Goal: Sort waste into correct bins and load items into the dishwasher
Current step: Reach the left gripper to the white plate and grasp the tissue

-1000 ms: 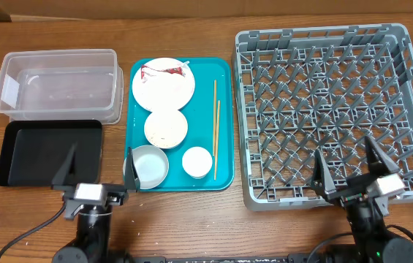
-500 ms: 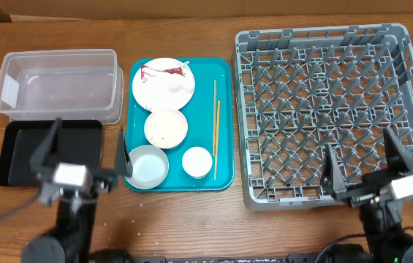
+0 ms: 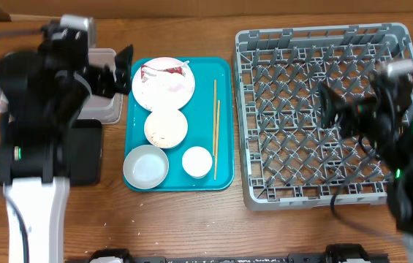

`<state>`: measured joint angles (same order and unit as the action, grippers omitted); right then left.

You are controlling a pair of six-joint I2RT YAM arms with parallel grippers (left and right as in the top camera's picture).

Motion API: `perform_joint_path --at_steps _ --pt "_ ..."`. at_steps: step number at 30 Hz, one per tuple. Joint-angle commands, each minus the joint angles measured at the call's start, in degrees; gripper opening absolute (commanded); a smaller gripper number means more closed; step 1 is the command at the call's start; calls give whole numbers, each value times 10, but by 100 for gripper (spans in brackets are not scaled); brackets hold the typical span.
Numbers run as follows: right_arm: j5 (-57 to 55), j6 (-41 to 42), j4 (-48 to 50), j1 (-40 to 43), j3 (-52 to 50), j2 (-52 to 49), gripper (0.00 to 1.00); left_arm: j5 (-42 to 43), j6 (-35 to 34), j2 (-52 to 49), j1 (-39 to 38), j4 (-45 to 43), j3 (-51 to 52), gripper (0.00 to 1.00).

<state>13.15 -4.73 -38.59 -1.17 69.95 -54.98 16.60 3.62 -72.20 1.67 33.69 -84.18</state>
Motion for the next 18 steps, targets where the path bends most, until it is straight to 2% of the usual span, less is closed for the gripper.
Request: perform_joint_path --at_steps 1,5,8,11,15,18 --pt "1 -2 -76 2 101 -80 100 10 28 -104 -29 79 -116 100" --pt "1 -2 -166 2 174 -160 100 -24 33 -207 -60 177 -225 100" --pt "13 -2 -186 2 184 -192 100 -38 70 -268 -73 222 -276 100" --pt "38 0 -196 2 184 -217 100 -37 116 -310 -75 210 -281 100" --pt "65 0 -212 2 184 -242 100 -39 119 -366 -73 202 -281 100" --pt "72 0 -224 2 184 -255 100 -39 177 -409 -73 200 -281 100"
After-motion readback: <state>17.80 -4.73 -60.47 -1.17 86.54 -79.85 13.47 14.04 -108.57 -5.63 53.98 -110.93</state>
